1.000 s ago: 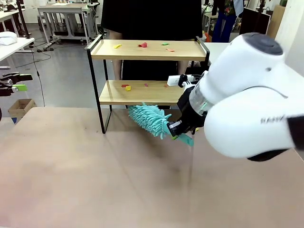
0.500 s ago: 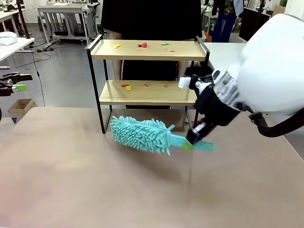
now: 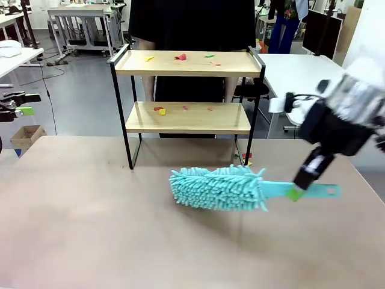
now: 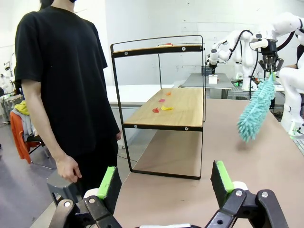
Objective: Clean the shelf.
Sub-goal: Clean the specific section of the Shelf indicated by the human with the Duster.
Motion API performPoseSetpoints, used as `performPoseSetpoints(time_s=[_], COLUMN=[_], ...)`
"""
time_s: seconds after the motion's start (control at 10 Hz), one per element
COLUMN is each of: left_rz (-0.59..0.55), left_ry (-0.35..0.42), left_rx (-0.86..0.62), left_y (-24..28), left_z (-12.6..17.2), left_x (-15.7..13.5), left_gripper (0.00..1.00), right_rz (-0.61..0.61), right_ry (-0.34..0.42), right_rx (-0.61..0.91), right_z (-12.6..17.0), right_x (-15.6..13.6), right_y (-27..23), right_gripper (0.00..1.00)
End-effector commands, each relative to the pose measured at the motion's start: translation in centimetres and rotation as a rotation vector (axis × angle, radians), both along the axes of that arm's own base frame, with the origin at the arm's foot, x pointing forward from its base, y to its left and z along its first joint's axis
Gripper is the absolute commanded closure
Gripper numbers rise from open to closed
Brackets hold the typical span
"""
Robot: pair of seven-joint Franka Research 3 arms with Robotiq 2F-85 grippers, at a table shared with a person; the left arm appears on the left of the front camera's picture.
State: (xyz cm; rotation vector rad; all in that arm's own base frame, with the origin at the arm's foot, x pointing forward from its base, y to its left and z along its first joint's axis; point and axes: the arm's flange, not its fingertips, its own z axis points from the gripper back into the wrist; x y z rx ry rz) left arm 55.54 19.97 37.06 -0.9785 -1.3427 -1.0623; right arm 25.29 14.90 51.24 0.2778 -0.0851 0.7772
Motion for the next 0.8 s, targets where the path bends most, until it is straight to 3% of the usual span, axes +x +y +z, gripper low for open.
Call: performPoseSetpoints(time_s=[0.0, 0.3, 0.6, 0.7], left_rz=[0.001, 0.001, 0.001, 0.001], left_ry=[-0.005, -0.005, -0.005, -0.005], left_rx=[-0.001, -0.001, -0.001, -0.001], left_y=[0.0, 0.0, 0.0, 0.0], left_z=[0.3, 0.3, 0.3, 0.3], left_x=[-0.2, -0.2, -0.2, -0.2], left_gripper=[0.0, 0.0, 0.0, 0.0], right_rz=[0.047, 0.048, 0.082, 0.023], right_ry=[-0.008, -0.003, -0.009, 0.005], right_rx=[0.028, 0.063, 0.057, 0.063], right_z=[1.2, 2.9, 2.1, 2.9], right_x=[-1.0, -2.6, -2.3, -2.8], right_y=[-4.3, -9.3, -9.3, -9.5], right_gripper=[0.87, 0.87, 0.87, 0.87])
